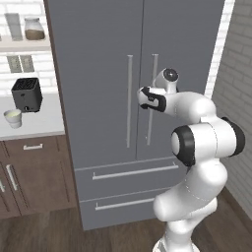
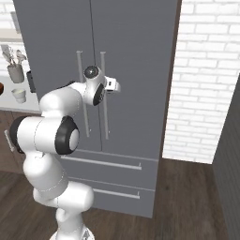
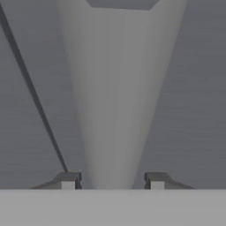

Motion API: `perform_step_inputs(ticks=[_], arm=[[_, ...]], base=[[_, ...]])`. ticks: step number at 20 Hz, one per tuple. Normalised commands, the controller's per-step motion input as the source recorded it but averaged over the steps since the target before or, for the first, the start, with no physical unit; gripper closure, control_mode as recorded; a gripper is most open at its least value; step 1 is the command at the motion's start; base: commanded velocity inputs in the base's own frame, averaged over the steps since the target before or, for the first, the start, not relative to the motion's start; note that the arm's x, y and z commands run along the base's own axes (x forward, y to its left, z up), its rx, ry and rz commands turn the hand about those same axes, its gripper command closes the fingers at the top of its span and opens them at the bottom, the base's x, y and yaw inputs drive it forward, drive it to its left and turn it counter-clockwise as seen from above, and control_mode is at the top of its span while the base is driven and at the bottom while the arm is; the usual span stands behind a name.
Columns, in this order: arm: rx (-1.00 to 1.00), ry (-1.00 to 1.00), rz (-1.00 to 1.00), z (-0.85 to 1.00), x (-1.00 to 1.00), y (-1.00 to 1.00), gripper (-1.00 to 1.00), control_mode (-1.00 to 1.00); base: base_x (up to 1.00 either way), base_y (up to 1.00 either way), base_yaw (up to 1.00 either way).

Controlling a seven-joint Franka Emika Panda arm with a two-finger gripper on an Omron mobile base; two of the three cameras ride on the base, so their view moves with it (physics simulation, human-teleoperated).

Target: Grab a lemon wedge from the fridge and one ice cube from the ice bowl, and put them in the glass of lemonade.

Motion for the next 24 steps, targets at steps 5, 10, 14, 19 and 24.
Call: perform_step_inputs(ticks=[5, 10, 14, 19, 24], arm=[[0.0, 0.0, 0.0, 0.0, 0.0, 0.0, 1.0, -1.0], [0.0, 0.0, -0.01, 0.0, 0.0, -0.02, 1.0, -1.0], [0.0, 0.0, -0.09, 0.01, 0.0, -0.53, 1.0, -1.0], [0.01, 0.0, -0.1, 0.12, -0.04, -0.86, 1.0, -1.0], [0.06, 0.03, -0.07, 0.29, -0.39, -0.9, 1.0, -1.0]], base=[[0.0, 0.0, 0.0], [0.0, 0.0, 0.0], [0.0, 0.0, 0.0], [0.0, 0.0, 0.0], [0.0, 0.0, 0.0]])
